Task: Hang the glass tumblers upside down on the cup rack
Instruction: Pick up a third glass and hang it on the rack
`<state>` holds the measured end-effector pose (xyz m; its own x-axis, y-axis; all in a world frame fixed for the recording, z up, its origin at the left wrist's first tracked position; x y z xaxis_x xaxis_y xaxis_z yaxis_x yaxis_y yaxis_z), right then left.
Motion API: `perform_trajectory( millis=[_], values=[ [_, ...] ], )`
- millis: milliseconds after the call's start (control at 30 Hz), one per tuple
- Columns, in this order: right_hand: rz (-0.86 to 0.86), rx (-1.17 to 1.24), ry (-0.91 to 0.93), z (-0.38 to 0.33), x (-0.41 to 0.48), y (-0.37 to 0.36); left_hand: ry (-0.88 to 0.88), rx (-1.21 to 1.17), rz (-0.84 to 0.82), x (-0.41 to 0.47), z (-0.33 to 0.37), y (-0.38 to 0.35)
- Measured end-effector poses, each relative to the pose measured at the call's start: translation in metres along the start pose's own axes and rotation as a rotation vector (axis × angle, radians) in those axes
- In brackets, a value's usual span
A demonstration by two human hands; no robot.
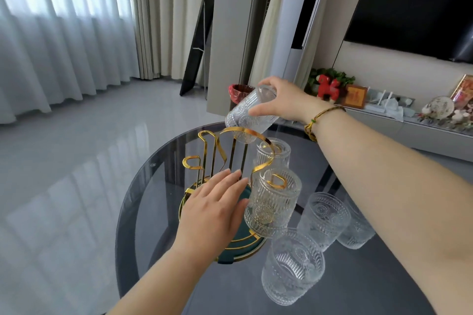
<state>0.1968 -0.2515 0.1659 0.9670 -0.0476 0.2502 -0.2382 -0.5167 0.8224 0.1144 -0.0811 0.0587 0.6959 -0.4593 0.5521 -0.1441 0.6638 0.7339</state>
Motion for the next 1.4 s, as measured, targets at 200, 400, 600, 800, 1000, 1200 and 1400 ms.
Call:
perform_trajectory(
  millis=[200,400,600,800,1000,1200,1400],
  values=[
    [-0.108,-0.087,-0.002,0.007,0.014,-0.031,-0.052,-0.016,0.074,0.001,-0.001,-0.002],
    [-0.249,-0.174,-0.001,0.014,0.017,-0.065,-0.069,-0.008,0.127,0.003,-0.002,-0.002],
    [-0.289,-0.259,0.001,0.022,0.015,-0.082,-0.081,-0.046,0.161,0.002,-0.004,-0.005],
    [-0.277,-0.224,0.010,0.025,0.015,-0.084,-0.068,-0.045,0.168,0.002,-0.003,-0.005],
    [-0.170,-0.066,-0.044,0.027,0.006,-0.070,-0.048,-0.039,0.113,0.004,-0.002,-0.005],
    [0.070,0.059,-0.076,0.030,-0.036,-0.033,-0.027,-0.006,0.097,0.001,0.004,0.000],
    [0.427,0.327,-0.022,0.034,-0.137,-0.010,0.022,0.010,0.065,-0.004,0.008,0.002]
  ],
)
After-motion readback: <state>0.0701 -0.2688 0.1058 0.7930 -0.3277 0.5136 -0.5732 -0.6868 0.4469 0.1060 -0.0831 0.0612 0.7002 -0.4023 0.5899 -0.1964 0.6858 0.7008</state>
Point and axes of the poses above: each hand's wrist, its own x-axis towards the middle knuckle, its own y-axis out of the back of the hand, z = x × y, the point moved 6 cm from there along x, towards the middle knuckle, and after that the axes turned 9 degrees about y, right-handed, at the moved point
